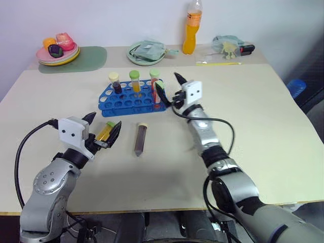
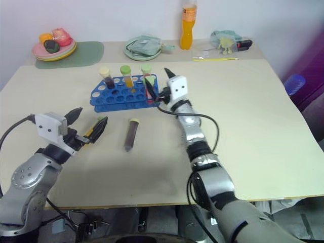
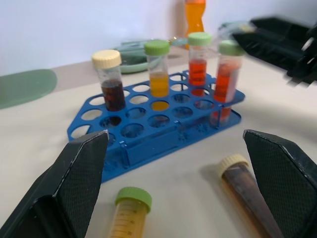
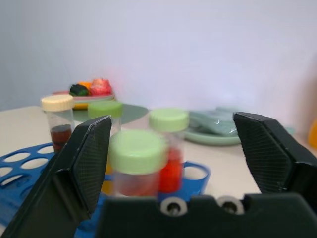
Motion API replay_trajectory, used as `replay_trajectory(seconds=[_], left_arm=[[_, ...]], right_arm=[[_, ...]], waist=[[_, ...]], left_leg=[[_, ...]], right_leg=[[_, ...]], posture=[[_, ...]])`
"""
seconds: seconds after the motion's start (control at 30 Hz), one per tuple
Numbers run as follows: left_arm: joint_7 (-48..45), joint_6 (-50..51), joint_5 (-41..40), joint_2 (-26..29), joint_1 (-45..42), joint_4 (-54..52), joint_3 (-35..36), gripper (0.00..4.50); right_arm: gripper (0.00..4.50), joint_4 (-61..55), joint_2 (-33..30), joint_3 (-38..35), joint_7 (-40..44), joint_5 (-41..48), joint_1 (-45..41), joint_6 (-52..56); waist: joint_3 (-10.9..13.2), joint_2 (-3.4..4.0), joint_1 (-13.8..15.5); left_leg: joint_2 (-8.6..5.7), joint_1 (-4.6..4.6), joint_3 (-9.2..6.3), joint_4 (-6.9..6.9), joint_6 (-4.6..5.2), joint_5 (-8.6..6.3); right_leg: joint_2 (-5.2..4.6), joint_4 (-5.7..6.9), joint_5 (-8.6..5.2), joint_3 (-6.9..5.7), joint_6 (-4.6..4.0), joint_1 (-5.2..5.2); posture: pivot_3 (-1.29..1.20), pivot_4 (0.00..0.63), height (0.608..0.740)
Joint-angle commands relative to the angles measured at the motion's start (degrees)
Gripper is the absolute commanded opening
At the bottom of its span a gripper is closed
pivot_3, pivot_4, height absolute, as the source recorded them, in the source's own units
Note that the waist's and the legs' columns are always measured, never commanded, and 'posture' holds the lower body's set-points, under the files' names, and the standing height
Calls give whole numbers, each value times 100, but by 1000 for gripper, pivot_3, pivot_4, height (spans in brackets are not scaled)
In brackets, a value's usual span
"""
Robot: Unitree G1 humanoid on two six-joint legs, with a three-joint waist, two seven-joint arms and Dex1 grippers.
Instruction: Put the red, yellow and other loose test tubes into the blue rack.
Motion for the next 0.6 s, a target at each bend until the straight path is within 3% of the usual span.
replay_trajectory(seconds=[0.03,0.17,0.33,0.6], left_arm=[[268,821,-66,285,-256,-470,-71,4500],[759,2262,-190,416,-988,-701,-489,4500],[1188,3906,-487,156,-1951,-788,-729,4500],[2027,6148,20,-449,-3342,-577,-1386,4500]], right_arm=[[4316,-1304,-445,124,770,328,353,795],[4316,-2486,-1323,326,1963,718,811,1754],[4316,-3730,-2346,700,3368,1142,1340,2632],[4316,-4084,-2509,856,3740,1178,1372,2925]], waist=[[0,0,-14],[0,1,-13],[0,-2,-2],[3,-7,9]], left_leg=[[1,0,-2,0,0,0],[1,3,-1,1,0,0],[1,4,-3,2,1,0],[3,8,-6,9,-1,1]], right_leg=[[1,1,0,0,0,0],[4,5,0,0,0,1],[5,1,0,-1,1,6],[13,4,0,0,1,11]], posture=[[0,150,729],[0,150,729],[0,150,729],[0,150,729]])
